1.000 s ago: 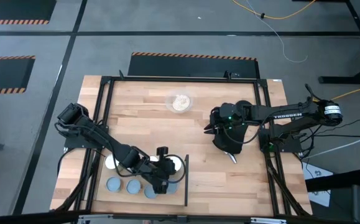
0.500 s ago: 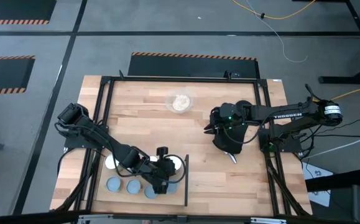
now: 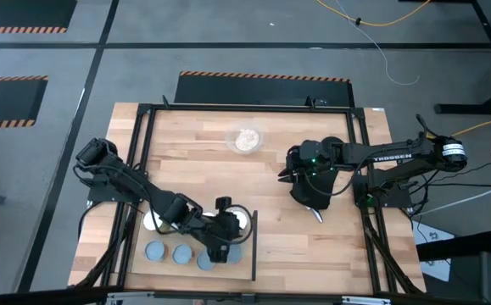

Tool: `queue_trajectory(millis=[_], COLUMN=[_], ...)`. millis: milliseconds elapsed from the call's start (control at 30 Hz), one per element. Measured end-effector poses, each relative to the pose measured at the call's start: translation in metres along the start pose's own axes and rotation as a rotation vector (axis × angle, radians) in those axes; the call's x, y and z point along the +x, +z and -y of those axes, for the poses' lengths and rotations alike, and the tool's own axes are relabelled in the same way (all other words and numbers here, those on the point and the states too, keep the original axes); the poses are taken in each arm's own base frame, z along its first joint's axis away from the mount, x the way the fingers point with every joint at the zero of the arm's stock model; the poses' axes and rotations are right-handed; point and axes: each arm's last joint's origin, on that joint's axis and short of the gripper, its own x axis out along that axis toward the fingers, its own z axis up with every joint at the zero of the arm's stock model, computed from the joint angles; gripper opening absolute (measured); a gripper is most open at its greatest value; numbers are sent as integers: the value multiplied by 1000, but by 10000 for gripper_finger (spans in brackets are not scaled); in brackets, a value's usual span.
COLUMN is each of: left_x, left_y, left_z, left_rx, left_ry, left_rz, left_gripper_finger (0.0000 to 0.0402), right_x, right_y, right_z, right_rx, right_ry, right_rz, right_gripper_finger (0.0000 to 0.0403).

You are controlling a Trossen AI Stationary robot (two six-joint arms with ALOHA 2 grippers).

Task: Pick and place cans onto a shelf
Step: Return to Home Position

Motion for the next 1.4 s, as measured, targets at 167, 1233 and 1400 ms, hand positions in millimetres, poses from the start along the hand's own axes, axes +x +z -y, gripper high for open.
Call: queue_trajectory(millis=[167, 1233, 1400], left_x=[-10, -19, -20], left_y=[16, 110, 114], left_z=[0, -139, -157], left_rx=[91, 324, 300], left_ry=[-13, 29, 44], left_rz=[0, 260, 291], left_gripper_finger=[80, 80, 80], right_x=[0, -3, -7], right_y=[0, 24, 37], right_z=[0, -3, -5], right_rx=[2, -146, -191], right_ry=[0, 10, 11], right_rz=[2, 255, 392], right_gripper_finger=[84, 84, 84])
